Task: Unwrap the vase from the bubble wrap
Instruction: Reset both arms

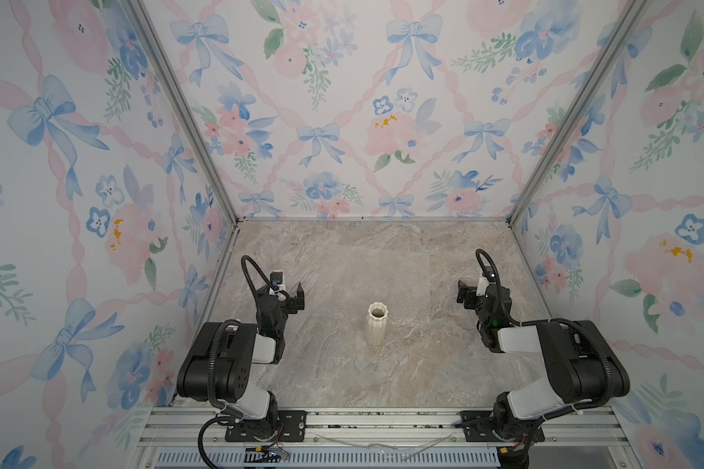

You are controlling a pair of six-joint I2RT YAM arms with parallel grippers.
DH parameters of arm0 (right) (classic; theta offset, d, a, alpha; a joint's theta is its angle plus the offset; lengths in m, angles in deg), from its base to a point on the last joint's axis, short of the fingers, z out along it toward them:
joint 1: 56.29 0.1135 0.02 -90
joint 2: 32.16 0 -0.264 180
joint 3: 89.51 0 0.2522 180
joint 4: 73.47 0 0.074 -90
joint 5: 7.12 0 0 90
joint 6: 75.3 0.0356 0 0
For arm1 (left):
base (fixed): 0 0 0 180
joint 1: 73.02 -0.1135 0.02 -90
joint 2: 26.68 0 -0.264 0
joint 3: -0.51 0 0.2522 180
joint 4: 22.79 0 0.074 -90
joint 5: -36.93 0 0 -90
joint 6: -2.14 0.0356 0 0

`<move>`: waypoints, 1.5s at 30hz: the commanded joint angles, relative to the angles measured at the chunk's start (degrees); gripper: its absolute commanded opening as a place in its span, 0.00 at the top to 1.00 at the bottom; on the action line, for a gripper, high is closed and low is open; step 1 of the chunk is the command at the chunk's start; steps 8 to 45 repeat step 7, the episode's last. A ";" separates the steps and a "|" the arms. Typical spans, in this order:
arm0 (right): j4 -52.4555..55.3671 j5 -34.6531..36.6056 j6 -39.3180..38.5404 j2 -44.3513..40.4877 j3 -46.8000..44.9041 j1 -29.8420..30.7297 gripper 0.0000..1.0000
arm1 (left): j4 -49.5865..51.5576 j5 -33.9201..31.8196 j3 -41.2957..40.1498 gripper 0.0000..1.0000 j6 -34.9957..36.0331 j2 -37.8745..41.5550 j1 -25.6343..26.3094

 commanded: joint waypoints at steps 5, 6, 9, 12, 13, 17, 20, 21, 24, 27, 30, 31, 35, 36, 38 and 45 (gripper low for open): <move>1.20 -3.27 -0.44 -0.27 1.70 -0.98 0.04 | 0.29 -0.15 0.85 0.02 -0.02 -0.30 -0.27; 1.23 -3.25 -0.43 -0.35 1.60 -0.96 0.04 | 0.29 0.02 0.73 0.02 -0.19 -0.17 -0.41; 1.29 -3.40 -0.37 -0.35 1.64 -1.01 0.04 | 0.10 0.16 0.68 0.02 -0.22 -0.20 -0.46; 1.29 -3.40 -0.37 -0.35 1.64 -1.01 0.04 | 0.10 0.16 0.68 0.02 -0.22 -0.20 -0.46; 1.29 -3.40 -0.37 -0.35 1.64 -1.01 0.04 | 0.10 0.16 0.68 0.02 -0.22 -0.20 -0.46; 1.29 -3.40 -0.37 -0.35 1.64 -1.01 0.04 | 0.10 0.16 0.68 0.02 -0.22 -0.20 -0.46; 1.29 -3.40 -0.37 -0.35 1.64 -1.01 0.04 | 0.10 0.16 0.68 0.02 -0.22 -0.20 -0.46; 1.29 -3.40 -0.37 -0.35 1.64 -1.01 0.04 | 0.10 0.16 0.68 0.02 -0.22 -0.20 -0.46; 1.29 -3.40 -0.37 -0.35 1.64 -1.01 0.04 | 0.10 0.16 0.68 0.02 -0.22 -0.20 -0.46; 1.29 -3.40 -0.37 -0.35 1.64 -1.01 0.04 | 0.10 0.16 0.68 0.02 -0.22 -0.20 -0.46; 1.29 -3.40 -0.37 -0.35 1.64 -1.01 0.04 | 0.10 0.16 0.68 0.02 -0.22 -0.20 -0.46; 1.29 -3.40 -0.37 -0.35 1.64 -1.01 0.04 | 0.10 0.16 0.68 0.02 -0.22 -0.20 -0.46; 1.29 -3.40 -0.37 -0.35 1.64 -1.01 0.04 | 0.10 0.16 0.68 0.02 -0.22 -0.20 -0.46; 1.29 -3.40 -0.37 -0.35 1.64 -1.01 0.04 | 0.10 0.16 0.68 0.02 -0.22 -0.20 -0.46; 1.29 -3.40 -0.37 -0.35 1.64 -1.01 0.04 | 0.10 0.16 0.68 0.02 -0.22 -0.20 -0.46; 1.29 -3.40 -0.37 -0.35 1.64 -1.01 0.04 | 0.10 0.16 0.68 0.02 -0.22 -0.20 -0.46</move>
